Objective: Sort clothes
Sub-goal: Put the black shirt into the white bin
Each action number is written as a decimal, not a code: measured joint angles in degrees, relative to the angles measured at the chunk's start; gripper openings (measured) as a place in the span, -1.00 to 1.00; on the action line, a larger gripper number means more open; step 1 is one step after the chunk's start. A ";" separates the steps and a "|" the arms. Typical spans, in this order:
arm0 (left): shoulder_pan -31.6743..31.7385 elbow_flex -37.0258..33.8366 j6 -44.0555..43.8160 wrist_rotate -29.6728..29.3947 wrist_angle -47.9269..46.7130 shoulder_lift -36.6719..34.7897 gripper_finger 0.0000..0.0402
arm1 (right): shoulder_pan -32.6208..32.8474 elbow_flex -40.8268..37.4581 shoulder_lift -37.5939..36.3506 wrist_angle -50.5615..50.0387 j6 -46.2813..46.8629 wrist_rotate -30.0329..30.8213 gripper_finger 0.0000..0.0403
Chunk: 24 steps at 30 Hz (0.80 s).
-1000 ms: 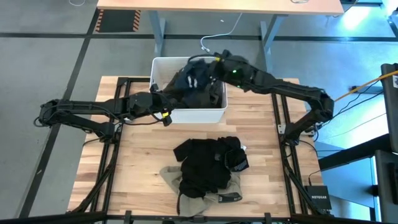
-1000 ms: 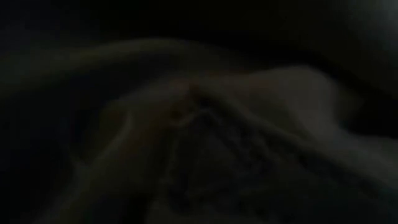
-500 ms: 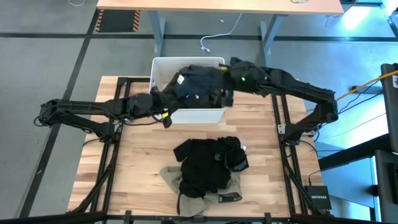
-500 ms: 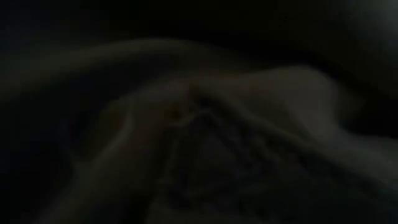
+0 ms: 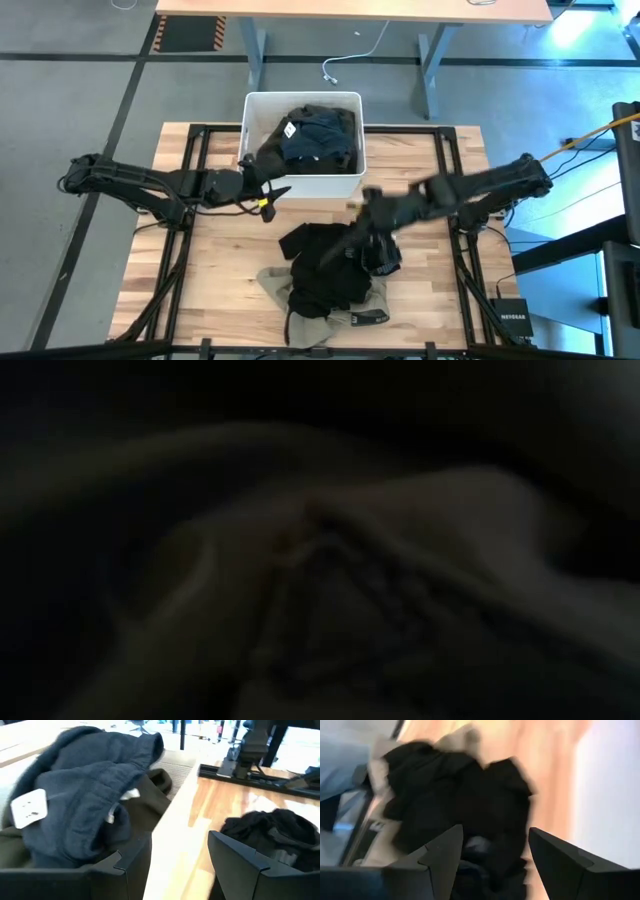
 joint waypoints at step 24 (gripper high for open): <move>-0.22 0.00 -2.82 -0.03 -0.44 0.01 -0.06 | 10.87 -16.74 17.96 41.88 2.22 0.15 0.64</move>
